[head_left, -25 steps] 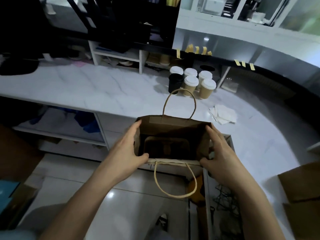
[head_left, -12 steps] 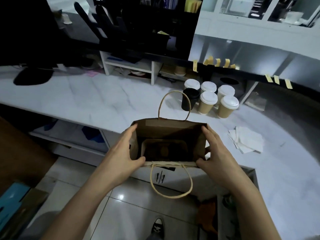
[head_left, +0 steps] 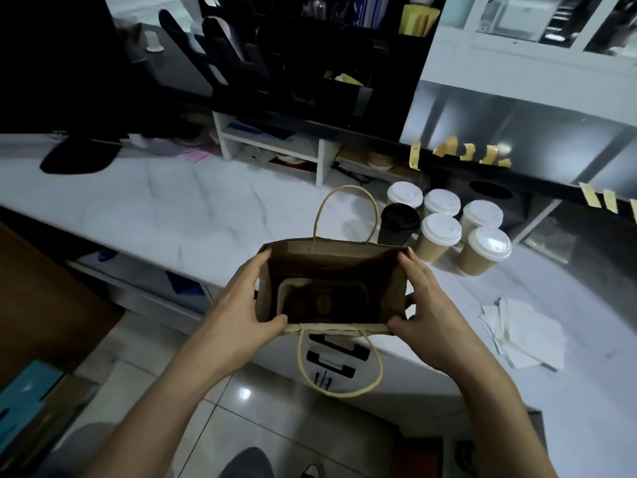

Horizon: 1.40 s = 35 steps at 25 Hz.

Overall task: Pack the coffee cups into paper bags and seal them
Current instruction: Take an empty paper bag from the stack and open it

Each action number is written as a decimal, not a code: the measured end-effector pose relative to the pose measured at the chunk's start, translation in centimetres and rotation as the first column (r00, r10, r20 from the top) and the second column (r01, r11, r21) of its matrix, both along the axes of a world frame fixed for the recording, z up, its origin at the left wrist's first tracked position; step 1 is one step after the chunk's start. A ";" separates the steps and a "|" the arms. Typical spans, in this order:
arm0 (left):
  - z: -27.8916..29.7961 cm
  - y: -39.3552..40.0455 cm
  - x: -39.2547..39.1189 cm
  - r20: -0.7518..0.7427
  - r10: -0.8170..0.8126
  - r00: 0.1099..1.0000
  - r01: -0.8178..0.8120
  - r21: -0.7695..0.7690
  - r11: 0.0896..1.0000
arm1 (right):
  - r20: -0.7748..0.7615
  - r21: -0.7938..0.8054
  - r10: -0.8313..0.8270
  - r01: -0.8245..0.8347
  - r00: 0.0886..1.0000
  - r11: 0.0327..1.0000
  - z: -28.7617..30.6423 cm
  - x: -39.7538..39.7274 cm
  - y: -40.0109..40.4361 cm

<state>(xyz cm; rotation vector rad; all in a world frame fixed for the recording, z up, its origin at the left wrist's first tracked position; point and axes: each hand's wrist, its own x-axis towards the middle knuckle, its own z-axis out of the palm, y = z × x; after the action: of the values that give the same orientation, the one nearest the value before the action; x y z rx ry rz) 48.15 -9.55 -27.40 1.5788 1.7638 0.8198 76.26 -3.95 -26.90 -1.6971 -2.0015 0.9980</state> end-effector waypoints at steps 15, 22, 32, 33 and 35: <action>-0.7 15.8 -8.3 -0.048 -0.098 0.994 0.097 -0.026 0.995 | -0.056 -0.036 -0.082 0.080 0.995 0.996 -0.2 -7.2 12.8; -0.9 23.4 -12.2 -0.022 -0.217 0.976 0.216 -0.060 0.975 | 0.004 -0.023 -0.153 0.153 0.988 0.988 -0.5 -10.7 18.0; -1.9 29.7 -14.0 0.012 -0.296 0.955 0.296 -0.084 0.951 | 0.048 0.034 -0.251 0.249 0.967 0.968 -0.2 -13.3 21.3; -1.9 30.0 -14.0 0.013 -0.292 0.956 0.292 -0.093 0.952 | 0.052 0.028 -0.254 0.253 0.966 0.967 -0.3 -13.3 21.6; -2.0 30.3 -13.9 0.013 -0.275 0.961 0.274 -0.110 0.955 | 0.069 0.030 -0.249 0.247 0.966 0.969 -0.4 -13.2 22.1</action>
<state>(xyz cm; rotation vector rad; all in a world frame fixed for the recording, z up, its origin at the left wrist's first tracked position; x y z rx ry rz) 34.29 20.76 -29.36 1.7009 1.5178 0.5755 63.06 18.17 -27.34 -1.9390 -1.7773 0.8367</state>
